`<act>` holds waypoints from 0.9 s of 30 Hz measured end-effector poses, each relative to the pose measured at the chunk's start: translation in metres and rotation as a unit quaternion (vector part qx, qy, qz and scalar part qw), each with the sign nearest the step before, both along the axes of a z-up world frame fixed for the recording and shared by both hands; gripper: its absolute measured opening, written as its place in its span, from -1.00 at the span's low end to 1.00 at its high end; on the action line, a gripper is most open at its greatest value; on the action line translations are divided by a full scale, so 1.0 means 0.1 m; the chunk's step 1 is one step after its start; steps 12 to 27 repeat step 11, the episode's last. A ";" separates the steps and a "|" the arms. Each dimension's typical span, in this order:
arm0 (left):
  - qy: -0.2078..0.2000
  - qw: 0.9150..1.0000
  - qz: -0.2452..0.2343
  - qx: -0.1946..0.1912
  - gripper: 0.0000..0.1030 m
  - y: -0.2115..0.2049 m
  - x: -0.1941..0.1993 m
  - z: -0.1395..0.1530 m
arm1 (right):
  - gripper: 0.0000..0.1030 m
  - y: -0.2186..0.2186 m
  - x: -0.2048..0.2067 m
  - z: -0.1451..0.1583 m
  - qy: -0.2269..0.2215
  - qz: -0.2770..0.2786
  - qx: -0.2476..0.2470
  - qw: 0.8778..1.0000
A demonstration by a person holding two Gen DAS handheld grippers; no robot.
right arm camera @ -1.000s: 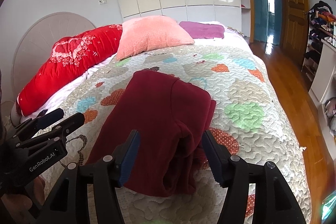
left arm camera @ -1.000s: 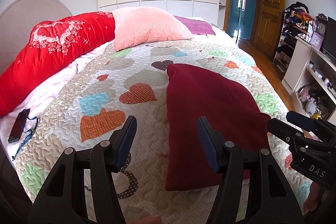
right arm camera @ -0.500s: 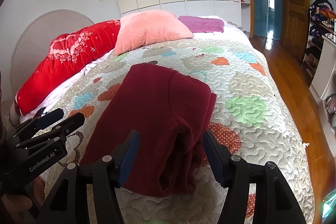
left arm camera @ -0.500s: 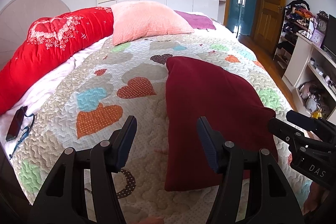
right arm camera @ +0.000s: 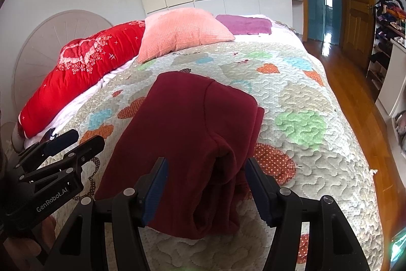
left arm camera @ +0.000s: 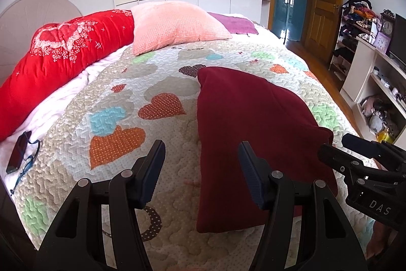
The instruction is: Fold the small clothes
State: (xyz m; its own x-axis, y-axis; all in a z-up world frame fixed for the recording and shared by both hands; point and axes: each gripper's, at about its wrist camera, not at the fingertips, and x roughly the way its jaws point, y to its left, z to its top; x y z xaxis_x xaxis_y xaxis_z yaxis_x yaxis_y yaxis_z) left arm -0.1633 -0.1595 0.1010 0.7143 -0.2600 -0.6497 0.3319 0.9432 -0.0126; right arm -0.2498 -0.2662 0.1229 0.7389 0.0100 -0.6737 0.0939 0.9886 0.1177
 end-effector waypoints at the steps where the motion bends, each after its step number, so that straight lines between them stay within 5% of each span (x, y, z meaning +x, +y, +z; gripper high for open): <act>1: 0.000 1.000 0.000 -0.001 0.16 0.01 0.00 0.00 | 0.18 0.00 0.00 0.00 0.000 0.000 0.000 1.000; 27: 0.002 1.000 0.001 -0.015 0.16 0.13 0.09 -0.03 | 0.18 -0.04 0.03 0.00 -0.001 -0.001 -0.003 1.000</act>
